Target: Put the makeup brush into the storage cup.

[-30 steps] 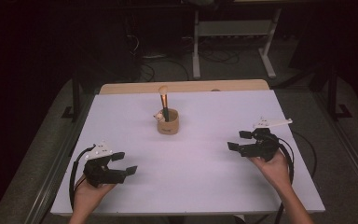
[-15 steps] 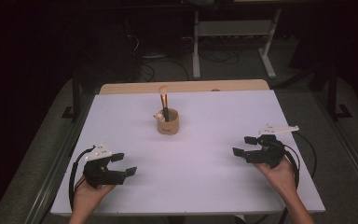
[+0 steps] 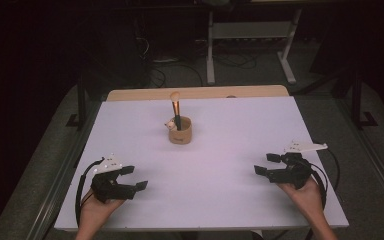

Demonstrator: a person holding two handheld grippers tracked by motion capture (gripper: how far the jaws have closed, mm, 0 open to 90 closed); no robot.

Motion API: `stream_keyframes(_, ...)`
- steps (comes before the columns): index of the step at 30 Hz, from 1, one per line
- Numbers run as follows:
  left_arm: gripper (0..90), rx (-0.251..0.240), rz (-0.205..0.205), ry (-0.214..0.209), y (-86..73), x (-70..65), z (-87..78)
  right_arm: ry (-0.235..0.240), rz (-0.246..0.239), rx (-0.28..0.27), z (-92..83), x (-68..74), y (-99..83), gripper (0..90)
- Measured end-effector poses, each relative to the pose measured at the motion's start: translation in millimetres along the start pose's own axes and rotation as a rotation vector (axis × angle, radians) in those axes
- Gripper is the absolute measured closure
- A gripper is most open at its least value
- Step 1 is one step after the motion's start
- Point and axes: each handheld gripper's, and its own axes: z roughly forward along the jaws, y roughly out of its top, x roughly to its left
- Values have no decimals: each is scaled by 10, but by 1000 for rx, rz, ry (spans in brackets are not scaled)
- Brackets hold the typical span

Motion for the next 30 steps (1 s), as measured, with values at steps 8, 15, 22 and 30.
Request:
stream_keyframes(8, 236, 15, 4, -2, -25, -15, 32, 2, -3, -16, -52, 16, -92, 232)
stream_keyframes(15, 236, 22, 6, -4, -43, -16, 56, -4, -2, -8, -82, 48, -175, 232)
stream_keyframes(22, 236, 25, 11, -10, -36, -29, 64, -2, -7, -24, -138, 71, -212, 232)
stream_keyframes(30, 236, 27, 17, -10, -18, -38, 64, -8, -14, -44, -194, 85, -222, 229)
